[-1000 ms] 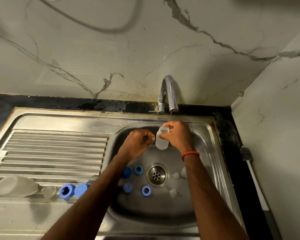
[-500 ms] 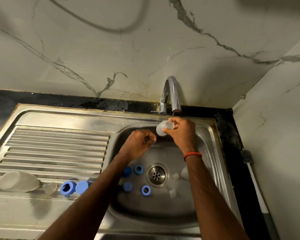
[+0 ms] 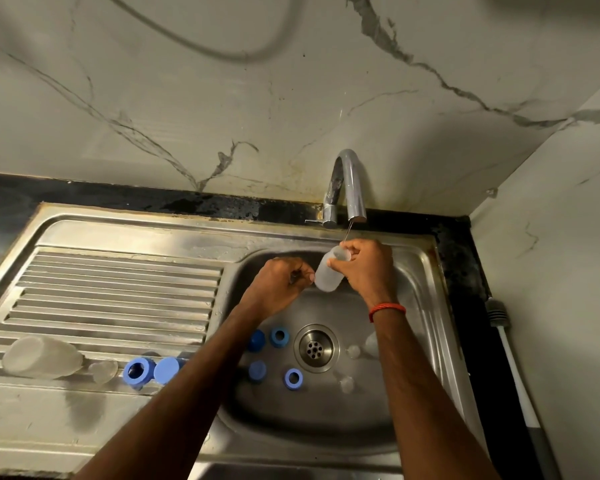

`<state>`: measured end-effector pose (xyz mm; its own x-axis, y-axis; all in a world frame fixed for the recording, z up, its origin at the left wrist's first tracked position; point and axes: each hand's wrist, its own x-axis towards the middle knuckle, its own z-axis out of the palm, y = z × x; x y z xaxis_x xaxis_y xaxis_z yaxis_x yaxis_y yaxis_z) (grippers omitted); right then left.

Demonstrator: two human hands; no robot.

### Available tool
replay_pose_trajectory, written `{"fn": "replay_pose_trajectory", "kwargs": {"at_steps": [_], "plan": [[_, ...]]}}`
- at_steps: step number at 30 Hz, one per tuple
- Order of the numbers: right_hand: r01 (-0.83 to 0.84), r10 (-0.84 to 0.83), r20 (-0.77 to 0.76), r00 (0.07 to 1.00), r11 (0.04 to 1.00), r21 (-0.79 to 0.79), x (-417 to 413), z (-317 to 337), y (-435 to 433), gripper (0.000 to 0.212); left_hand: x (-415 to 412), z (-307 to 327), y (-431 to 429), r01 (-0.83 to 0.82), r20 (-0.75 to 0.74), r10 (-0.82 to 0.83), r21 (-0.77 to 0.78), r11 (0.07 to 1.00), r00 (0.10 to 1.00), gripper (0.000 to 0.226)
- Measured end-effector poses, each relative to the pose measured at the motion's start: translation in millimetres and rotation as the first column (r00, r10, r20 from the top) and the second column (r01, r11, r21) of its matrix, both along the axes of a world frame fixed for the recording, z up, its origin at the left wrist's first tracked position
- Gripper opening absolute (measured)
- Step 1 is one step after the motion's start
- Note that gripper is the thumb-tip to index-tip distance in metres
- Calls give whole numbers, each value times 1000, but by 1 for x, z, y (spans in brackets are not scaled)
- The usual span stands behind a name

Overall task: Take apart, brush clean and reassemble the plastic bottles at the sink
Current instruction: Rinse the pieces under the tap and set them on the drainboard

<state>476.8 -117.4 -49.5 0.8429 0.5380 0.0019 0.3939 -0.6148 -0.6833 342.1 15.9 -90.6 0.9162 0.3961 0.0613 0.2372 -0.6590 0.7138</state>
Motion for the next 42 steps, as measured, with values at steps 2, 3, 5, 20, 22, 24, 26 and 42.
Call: {"fn": "replay_pose_trajectory", "kwargs": {"at_steps": [2,3,5,20,22,24,26,42], "plan": [[1,-1,-10,1000,1000,2,0,-1,2,51,0,-1,0,7,-6,-7,0,1000,1000,10],[9,-9,-35,999,1000,23,0,-2,3,50,0,-1,0,10,-2,-10,2,1000,1000,10],[26,-25,-37,999,999,42,-2,-3,4,50,-1,-2,1,16,6,-16,6,1000,1000,11],[111,-91,-140,986,984,142,2,-4,1,46,0,-4,5,-5,11,5,-10,1000,1000,12],[103,-86,-125,988,985,137,1,-4,1,47,0,-3,4,-7,8,8,-9,1000,1000,13],[106,-91,-111,990,986,132,1,-5,0,48,1,-3,4,-6,8,6,-3,1000,1000,12],[111,-92,-120,988,982,155,0,-3,0,48,1,-2,4,-9,7,9,4,1000,1000,12],[140,-109,-175,978,974,179,-2,-5,2,44,-7,-1,11,-55,-7,55,2,998,998,11]]}}
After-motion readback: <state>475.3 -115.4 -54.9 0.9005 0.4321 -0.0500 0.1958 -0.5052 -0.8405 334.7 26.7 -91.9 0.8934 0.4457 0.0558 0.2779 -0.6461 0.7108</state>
